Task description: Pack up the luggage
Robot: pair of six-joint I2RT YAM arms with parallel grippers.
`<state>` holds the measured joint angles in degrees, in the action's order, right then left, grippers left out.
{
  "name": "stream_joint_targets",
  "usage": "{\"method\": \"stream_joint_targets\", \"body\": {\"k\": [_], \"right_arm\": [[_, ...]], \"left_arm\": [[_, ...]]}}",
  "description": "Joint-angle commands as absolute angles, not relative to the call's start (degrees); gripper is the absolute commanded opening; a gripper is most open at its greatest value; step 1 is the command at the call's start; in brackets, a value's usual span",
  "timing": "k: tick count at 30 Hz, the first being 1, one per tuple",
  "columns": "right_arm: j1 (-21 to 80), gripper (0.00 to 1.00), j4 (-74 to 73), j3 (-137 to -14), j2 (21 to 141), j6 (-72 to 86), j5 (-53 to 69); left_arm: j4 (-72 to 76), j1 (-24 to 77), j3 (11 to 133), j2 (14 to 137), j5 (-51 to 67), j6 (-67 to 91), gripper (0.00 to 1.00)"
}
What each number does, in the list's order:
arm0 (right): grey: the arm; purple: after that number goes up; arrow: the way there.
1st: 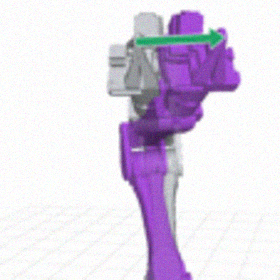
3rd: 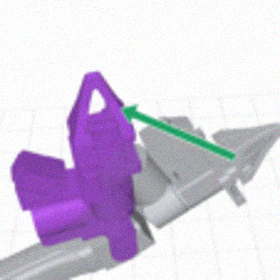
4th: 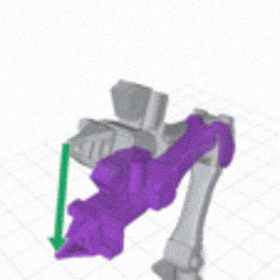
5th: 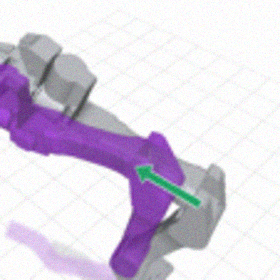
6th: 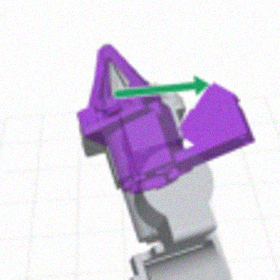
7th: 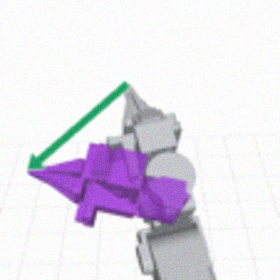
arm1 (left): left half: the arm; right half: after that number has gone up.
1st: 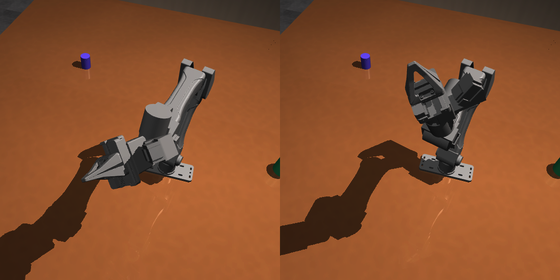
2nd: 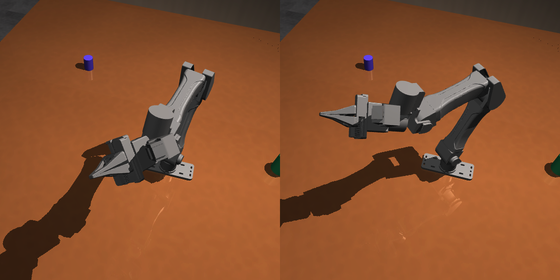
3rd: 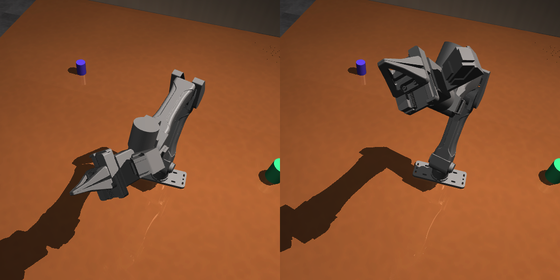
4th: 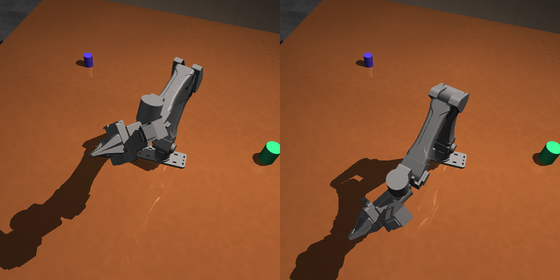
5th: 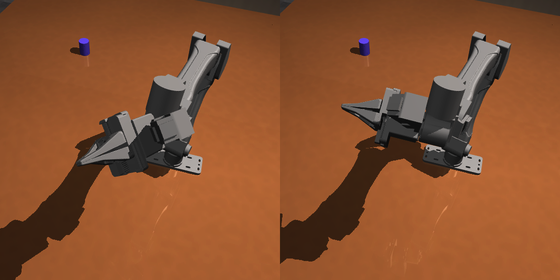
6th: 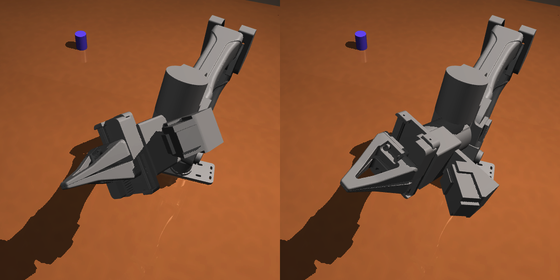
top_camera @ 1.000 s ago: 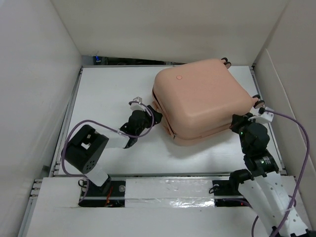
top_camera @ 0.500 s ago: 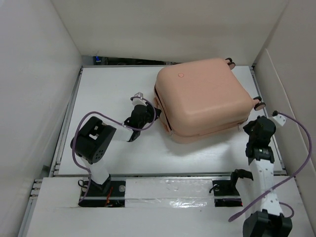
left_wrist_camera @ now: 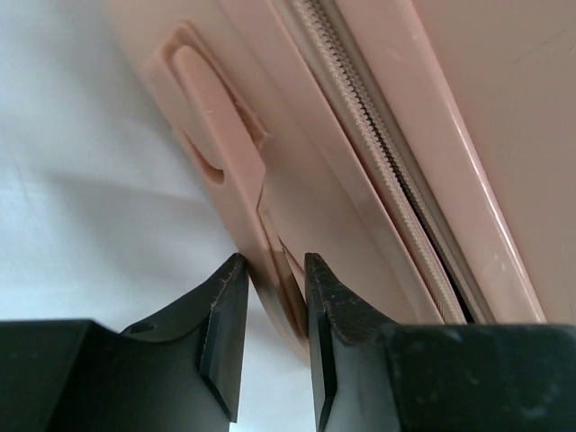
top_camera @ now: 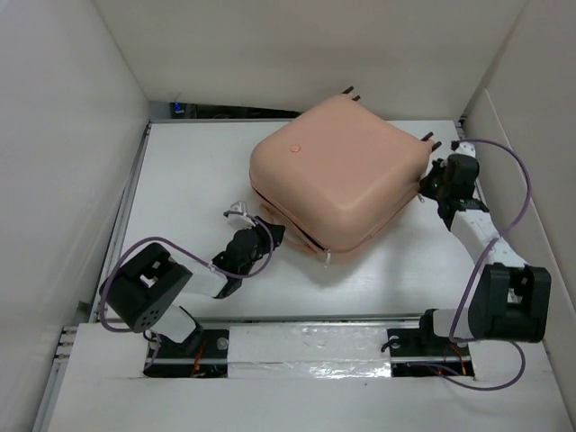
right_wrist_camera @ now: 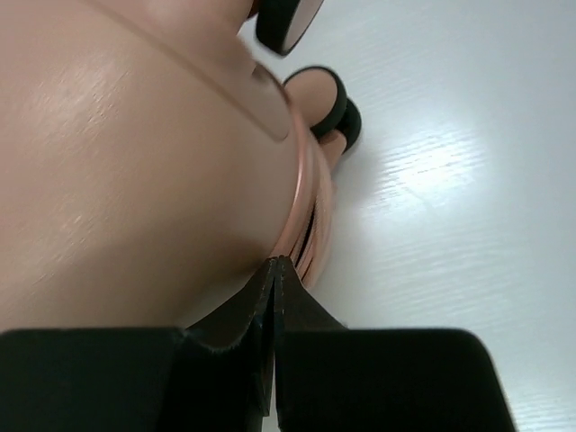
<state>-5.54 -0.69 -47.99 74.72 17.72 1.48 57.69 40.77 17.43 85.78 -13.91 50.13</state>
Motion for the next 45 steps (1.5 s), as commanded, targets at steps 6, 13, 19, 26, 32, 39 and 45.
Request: {"method": "stream_joint_targets", "body": {"k": [6, 13, 19, 26, 32, 39, 45], "right_arm": [[9.7, 0.07, -1.1, -70.9, 91.1, 13.2, 24.8], [16.8, 0.37, -5.4, -82.2, 96.3, 12.6, 21.1], [11.7, 0.61, 0.4, -62.6, 76.5, 15.2, 16.3], [7.1, 0.07, 17.0, -30.1, 51.8, 17.0, 21.4], [3.5, 0.2, 19.0, -28.1, 54.2, 15.4, 30.2], [0.7, 0.65, 20.1, -37.1, 67.9, 12.0, 41.6], [0.2, 0.69, 22.3, -42.7, 80.1, 12.7, 48.4]], "left_arm": [[52.2, 63.3, 13.9, 82.9, -15.5, 56.1, 0.0], [52.0, 68.6, 18.9, 85.6, -18.7, 57.2, 0.0], [51.3, 67.9, 21.4, 85.6, -18.9, 54.8, 0.0], [52.8, 66.6, 23.5, 86.3, -16.3, 53.4, 0.0], [48.6, 65.4, 23.4, 84.5, -19.2, 57.2, 0.04], [47.1, 64.2, 23.6, 83.9, -22.0, 59.8, 0.67], [48.6, 63.6, 21.7, 83.1, -22.9, 60.9, 0.69]]}}
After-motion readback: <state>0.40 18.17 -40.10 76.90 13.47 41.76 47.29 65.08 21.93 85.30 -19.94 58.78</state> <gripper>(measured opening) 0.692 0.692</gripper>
